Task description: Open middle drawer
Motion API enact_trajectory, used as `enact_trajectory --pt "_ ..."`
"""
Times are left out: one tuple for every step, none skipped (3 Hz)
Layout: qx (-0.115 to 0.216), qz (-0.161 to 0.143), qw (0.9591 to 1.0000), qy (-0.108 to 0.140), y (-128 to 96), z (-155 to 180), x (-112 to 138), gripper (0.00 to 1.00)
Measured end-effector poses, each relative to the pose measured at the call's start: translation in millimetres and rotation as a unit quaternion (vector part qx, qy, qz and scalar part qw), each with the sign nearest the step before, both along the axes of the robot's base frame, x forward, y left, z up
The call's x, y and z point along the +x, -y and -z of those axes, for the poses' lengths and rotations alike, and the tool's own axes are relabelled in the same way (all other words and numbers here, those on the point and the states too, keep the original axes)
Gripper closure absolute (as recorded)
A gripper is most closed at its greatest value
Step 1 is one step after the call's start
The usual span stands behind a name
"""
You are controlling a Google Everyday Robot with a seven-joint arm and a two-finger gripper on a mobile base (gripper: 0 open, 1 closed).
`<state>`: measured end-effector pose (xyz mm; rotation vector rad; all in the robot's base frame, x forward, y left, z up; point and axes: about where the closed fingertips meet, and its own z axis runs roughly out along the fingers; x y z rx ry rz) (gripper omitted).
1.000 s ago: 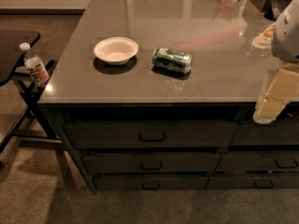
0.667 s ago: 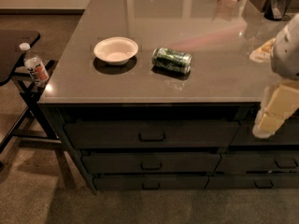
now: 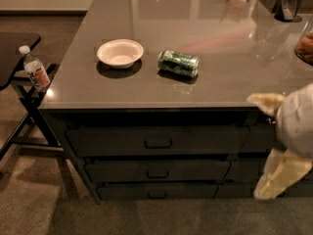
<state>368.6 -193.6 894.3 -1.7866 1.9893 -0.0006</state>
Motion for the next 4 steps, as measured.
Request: enact_trajectory --pt "0.012 -0.012 0.9994 0.03 -7.4 44.0 -12.9 0.0" --pt "0.013 -0.006 0.9982 0.059 -16.4 85.6 8.8 0.0" --pt "0.013 -0.006 0.9982 0.059 -16.4 85.6 8.8 0.0" --pt "0.021 -0.016 0.9985 0.048 -25.3 94.3 9.6 0.0"
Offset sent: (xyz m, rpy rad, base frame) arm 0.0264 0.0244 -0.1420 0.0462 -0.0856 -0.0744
